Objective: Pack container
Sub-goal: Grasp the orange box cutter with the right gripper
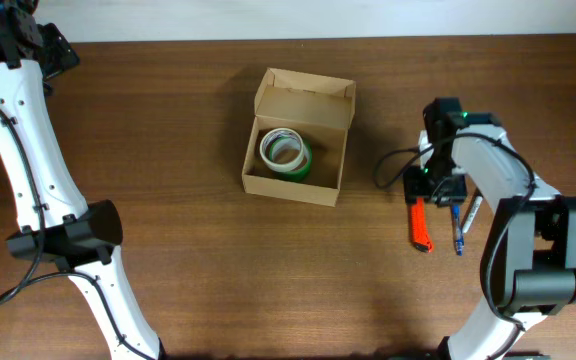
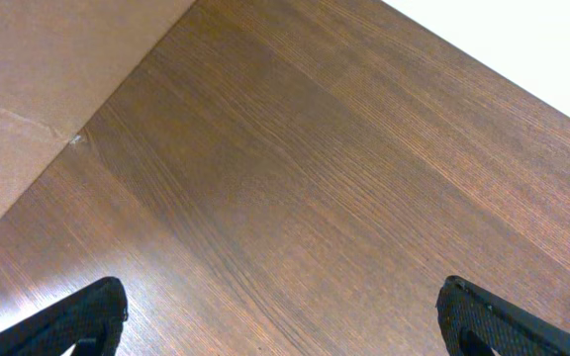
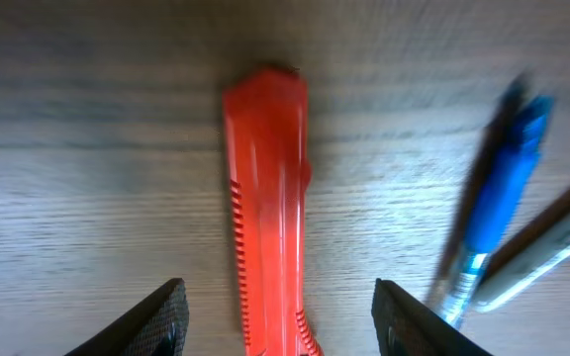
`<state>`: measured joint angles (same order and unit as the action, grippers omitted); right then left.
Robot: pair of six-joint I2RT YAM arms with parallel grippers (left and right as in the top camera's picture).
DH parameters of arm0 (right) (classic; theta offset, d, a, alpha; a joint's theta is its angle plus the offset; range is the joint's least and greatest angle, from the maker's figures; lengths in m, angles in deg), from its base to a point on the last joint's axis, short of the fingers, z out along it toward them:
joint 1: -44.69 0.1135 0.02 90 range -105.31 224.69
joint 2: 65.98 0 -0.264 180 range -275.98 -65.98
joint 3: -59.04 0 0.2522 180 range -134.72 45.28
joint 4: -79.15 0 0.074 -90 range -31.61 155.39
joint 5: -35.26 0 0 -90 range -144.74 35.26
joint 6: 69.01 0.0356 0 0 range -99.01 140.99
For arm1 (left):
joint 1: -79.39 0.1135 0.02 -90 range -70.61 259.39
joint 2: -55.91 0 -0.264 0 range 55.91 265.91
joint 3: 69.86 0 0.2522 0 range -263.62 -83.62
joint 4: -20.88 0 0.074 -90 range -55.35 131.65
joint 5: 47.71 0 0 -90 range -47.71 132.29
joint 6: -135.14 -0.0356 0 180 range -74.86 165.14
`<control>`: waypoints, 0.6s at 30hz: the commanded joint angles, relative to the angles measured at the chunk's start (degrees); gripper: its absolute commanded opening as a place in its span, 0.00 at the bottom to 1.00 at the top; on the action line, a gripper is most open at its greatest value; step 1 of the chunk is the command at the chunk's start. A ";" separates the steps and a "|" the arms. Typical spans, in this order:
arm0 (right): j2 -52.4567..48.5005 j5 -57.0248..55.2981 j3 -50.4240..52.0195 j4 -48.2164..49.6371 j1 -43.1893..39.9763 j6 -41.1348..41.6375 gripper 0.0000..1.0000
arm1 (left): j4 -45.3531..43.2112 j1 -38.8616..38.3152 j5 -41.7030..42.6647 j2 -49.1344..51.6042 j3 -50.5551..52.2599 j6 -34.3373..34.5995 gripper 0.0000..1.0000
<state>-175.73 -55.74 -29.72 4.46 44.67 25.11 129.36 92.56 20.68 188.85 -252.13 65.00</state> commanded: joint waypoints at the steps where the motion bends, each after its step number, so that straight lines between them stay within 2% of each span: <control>1: 1.33 0.61 4.11 1.51 -0.74 1.31 0.61 | 0.09 0.28 -0.02 -1.66 0.26 -0.66 1.00; 7: 1.29 2.56 7.45 3.13 -0.57 1.31 0.60 | 0.09 0.28 -0.02 -1.66 0.26 -0.66 1.00; 10: 1.29 2.99 7.65 3.39 -0.46 1.33 0.48 | 0.09 0.28 -0.02 -1.66 0.26 -0.63 1.00; 12: 1.29 2.95 7.65 3.58 -0.26 1.38 0.29 | 0.07 0.28 -0.02 -1.66 0.26 -0.66 1.00; 14: 1.29 2.91 7.67 4.11 -0.26 2.36 0.18 | 0.09 0.28 -0.02 -1.66 0.26 -0.66 1.00; 18: 1.27 2.91 7.67 5.64 -0.26 2.40 0.14 | 0.07 0.28 -0.02 -1.66 0.26 -0.66 1.00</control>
<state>-175.45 -53.35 -22.35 8.68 44.15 26.77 129.36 92.56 20.68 188.85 -252.13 65.00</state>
